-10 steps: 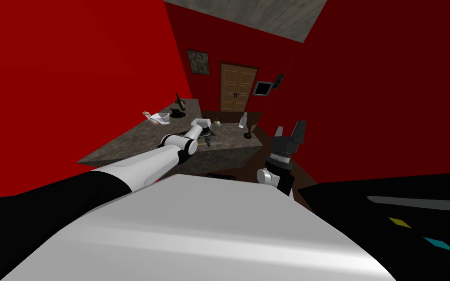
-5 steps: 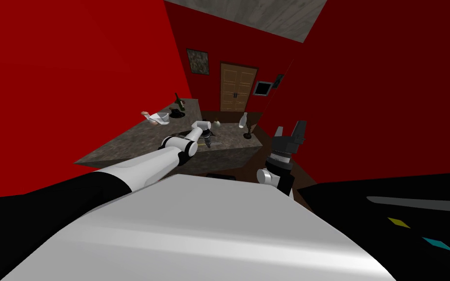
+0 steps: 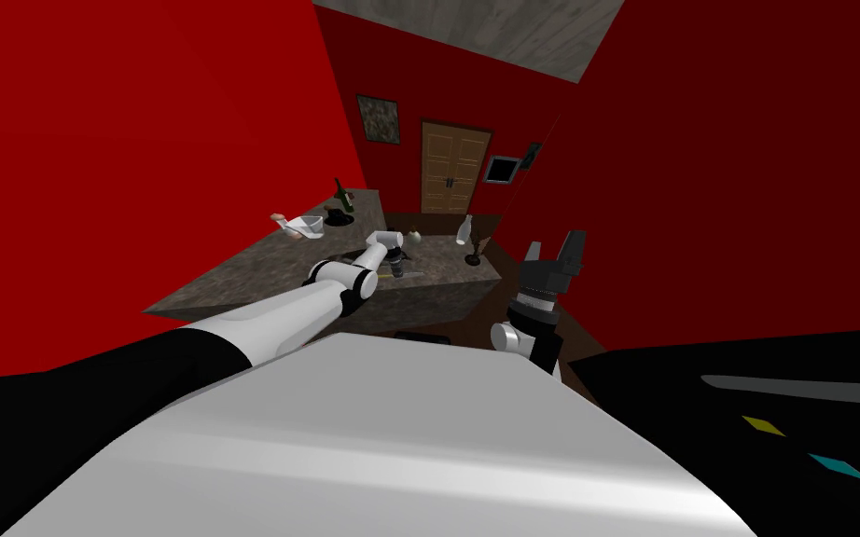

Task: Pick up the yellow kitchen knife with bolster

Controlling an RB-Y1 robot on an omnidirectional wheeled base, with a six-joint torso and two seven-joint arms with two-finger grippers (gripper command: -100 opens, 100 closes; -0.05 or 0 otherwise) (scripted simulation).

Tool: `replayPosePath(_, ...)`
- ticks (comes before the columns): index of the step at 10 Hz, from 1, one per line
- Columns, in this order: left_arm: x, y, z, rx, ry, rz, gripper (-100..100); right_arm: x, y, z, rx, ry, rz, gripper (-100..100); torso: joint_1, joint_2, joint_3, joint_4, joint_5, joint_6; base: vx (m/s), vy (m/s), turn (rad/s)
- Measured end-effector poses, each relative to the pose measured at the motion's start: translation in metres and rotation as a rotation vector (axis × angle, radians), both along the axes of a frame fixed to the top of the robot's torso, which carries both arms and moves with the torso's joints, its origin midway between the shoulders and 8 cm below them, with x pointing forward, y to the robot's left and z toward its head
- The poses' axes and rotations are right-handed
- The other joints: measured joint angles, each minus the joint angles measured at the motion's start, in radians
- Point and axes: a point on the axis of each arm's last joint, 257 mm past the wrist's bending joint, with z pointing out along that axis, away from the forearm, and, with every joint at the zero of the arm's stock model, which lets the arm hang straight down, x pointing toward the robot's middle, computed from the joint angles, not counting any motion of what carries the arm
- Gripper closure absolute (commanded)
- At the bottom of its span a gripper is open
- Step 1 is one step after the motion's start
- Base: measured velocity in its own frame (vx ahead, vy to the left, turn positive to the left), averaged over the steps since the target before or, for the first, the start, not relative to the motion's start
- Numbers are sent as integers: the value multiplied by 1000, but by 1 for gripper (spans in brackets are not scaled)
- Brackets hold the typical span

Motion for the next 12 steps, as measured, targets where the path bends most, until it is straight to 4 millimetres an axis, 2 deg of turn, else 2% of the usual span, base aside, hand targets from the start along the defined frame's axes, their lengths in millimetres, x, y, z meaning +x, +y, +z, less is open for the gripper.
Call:
replayPosePath(1, 0, 0, 0, 0, 0, 0, -100, 0, 0, 0, 0, 0, 0, 0, 0, 0, 0, 0, 0, 0, 14, -23, -17)
replayPosePath(2, -1, -5, 3, -14, 6, 2, -100, 0, 0, 0, 0, 0, 0, 0, -2, -1, 0, 0, 0, 0, 9, -15, -3)
replayPosePath(3, -1, -6, 3, -16, 9, 2, 0, 0, 0, 0, 0, 0, 0, 0, -1, -1, 0, 0, 0, 0, 0, 0, 0)
replayPosePath(4, -1, -6, 3, -16, 9, 2, -100, 0, 0, 0, 0, 0, 0, 0, 0, 0, 0, 0, 0, 0, 5, -9, -8)
replayPosePath(6, -4, -3, -9, -15, 9, 3, -100, 0, 0, 0, 0, 0, 0, 0, -1, -1, 0, 0, 0, 0, 6, -11, -2)
replayPosePath(7, -4, -3, -9, -16, 6, 3, 100, 0, 0, 0, 0, 0, 0, 0, -1, 0, 0, 0, 0, 0, 0, 0, 0)
replayPosePath(11, -7, -3, -9, -18, 19, 6, 100, 0, 0, 0, 0, 0, 0, 0, 0, 1, 0, 0, 1, 1, 0, 0, 0)
replayPosePath(12, -7, -3, -9, -18, 18, 5, 0, 0, 0, 0, 0, 0, 0, 0, 0, 0, 0, -1, 1, 1, 0, 0, 0)
